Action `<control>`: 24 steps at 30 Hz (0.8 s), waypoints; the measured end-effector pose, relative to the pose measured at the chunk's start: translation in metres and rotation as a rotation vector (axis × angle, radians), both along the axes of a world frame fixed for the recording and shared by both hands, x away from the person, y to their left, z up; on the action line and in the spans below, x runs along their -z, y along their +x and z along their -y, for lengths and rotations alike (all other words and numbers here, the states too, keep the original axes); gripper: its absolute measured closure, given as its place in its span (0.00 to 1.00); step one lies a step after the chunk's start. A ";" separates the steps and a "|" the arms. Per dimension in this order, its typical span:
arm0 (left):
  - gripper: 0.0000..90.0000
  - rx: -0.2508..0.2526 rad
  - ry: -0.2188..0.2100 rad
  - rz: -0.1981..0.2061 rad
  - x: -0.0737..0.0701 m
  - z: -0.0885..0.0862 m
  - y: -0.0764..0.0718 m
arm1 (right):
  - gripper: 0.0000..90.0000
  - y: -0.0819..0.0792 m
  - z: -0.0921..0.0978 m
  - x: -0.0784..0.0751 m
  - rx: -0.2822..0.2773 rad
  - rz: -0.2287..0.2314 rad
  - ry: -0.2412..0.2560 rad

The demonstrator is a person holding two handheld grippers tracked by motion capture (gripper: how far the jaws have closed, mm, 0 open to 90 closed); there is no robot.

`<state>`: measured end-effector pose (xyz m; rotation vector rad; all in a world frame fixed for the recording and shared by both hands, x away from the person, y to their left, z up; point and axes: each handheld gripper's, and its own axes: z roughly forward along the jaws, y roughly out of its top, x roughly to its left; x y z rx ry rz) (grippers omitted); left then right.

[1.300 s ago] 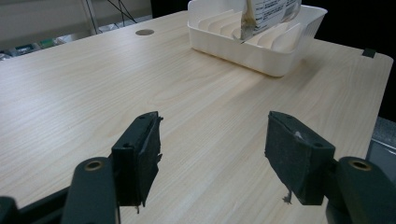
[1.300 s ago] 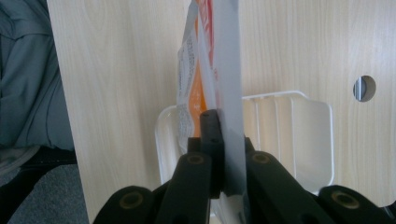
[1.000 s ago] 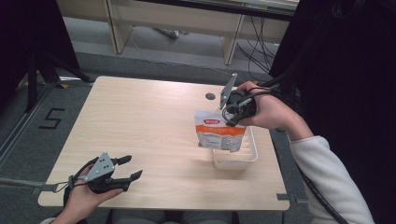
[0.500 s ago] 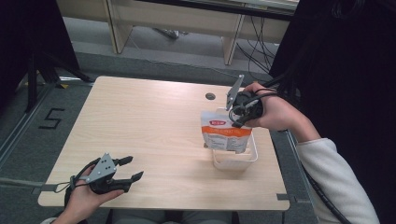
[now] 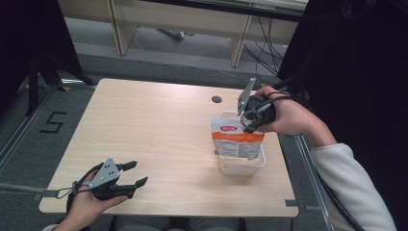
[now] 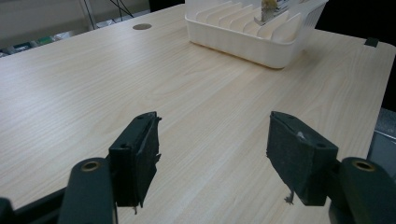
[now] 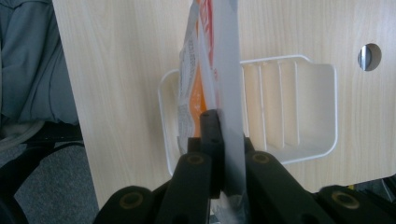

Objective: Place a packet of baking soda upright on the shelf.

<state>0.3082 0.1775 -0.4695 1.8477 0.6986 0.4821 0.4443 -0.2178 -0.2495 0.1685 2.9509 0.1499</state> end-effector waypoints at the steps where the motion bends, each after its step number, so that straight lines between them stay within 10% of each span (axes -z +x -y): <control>1: 0.38 0.000 0.000 0.000 0.000 0.000 0.000 | 1.00 0.000 0.001 0.000 0.003 -0.002 0.003; 24: 0.37 -0.001 -0.003 -0.003 0.000 0.000 0.000 | 1.00 -0.004 0.014 -0.002 -0.041 -0.017 -0.027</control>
